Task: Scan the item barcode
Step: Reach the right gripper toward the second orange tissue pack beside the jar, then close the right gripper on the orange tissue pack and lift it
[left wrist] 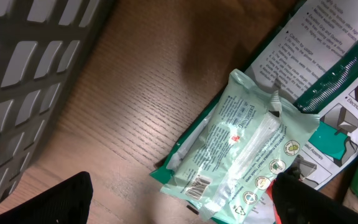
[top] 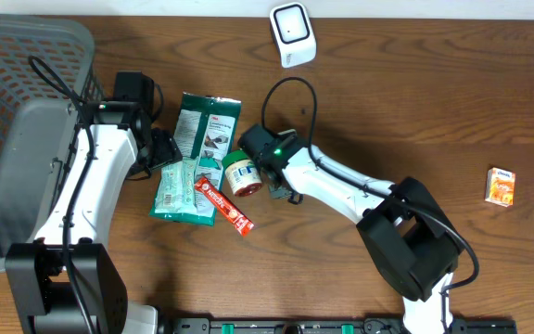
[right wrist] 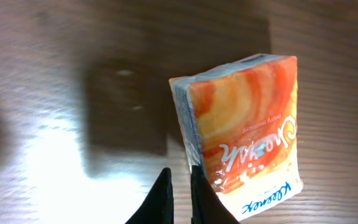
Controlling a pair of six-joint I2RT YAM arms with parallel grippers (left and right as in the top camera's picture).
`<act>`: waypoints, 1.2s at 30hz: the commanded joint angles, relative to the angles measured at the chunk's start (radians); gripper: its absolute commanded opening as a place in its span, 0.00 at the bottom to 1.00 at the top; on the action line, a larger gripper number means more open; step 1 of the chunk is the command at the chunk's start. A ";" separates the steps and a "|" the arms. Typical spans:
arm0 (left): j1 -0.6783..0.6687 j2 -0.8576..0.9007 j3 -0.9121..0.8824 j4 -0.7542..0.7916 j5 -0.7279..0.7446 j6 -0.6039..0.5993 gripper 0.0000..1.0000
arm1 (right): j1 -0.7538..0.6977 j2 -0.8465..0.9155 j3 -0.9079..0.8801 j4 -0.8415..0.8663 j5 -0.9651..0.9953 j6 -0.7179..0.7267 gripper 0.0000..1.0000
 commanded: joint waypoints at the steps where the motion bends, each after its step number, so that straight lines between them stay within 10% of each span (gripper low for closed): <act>1: 0.004 -0.020 0.013 -0.002 -0.009 0.002 0.93 | -0.020 -0.037 0.002 -0.006 0.046 -0.001 0.08; 7: 0.004 -0.020 0.013 -0.002 -0.009 0.002 0.93 | -0.017 -0.135 0.039 -0.044 0.032 -0.141 0.20; 12: 0.004 -0.020 0.012 -0.002 -0.009 0.002 0.93 | -0.032 -0.226 0.042 -0.072 0.073 -0.157 0.54; 36: 0.004 -0.020 0.013 -0.002 -0.009 0.002 0.93 | -0.058 0.037 0.011 -0.027 0.068 -0.156 0.36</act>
